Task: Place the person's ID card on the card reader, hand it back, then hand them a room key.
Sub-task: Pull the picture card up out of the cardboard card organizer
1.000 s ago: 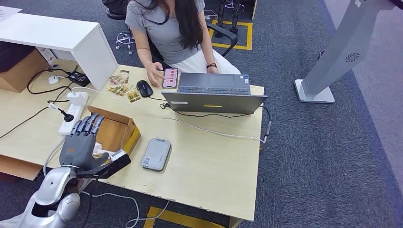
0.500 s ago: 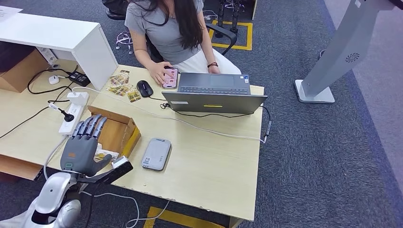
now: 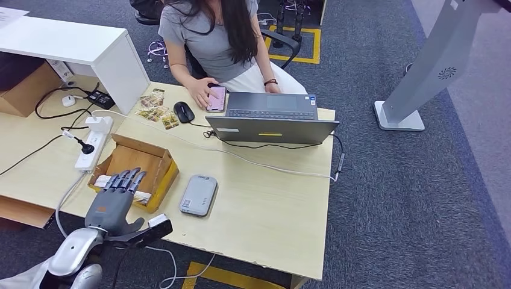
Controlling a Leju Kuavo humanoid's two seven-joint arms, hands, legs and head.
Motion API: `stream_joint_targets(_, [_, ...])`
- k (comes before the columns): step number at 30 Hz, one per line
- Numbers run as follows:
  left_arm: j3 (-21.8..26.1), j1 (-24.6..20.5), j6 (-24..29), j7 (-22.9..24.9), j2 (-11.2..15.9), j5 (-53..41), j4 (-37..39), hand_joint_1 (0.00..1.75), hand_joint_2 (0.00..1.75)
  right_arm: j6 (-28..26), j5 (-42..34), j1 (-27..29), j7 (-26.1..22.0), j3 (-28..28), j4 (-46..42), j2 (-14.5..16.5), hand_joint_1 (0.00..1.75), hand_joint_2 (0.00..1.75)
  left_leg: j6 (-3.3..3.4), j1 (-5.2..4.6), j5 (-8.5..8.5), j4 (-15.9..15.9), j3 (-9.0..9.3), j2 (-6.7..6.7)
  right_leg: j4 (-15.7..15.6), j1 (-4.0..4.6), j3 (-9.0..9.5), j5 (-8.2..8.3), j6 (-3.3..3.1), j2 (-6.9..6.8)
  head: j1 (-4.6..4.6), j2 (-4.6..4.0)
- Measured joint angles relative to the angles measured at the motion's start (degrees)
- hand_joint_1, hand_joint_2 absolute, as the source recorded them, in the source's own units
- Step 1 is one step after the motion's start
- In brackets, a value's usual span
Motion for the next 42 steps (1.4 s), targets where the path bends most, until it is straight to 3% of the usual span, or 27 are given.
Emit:
stream_joint_targets(9, [0.0,-0.1,-2.7,2.2,0.6,0.0,0.9,0.0,1.75,-0.1,-0.1,0.1,0.1,0.2,0.2,-0.2,0.0,0.0,0.0,0.0,0.01,0.0,0.01,0.0,0.0,0.0,0.01,0.0,0.0,0.01,-0.01,0.0])
stream_joint_targets(42, [0.6,-4.5,-0.4,3.9,0.4,-0.3,6.9,0.0,1.75,0.0,-0.9,0.1,0.0,1.7,0.3,-0.7,0.0,0.0,-0.01,0.0,0.02,0.0,0.0,0.0,0.0,0.0,0.11,0.01,0.0,0.01,-0.01,0.0])
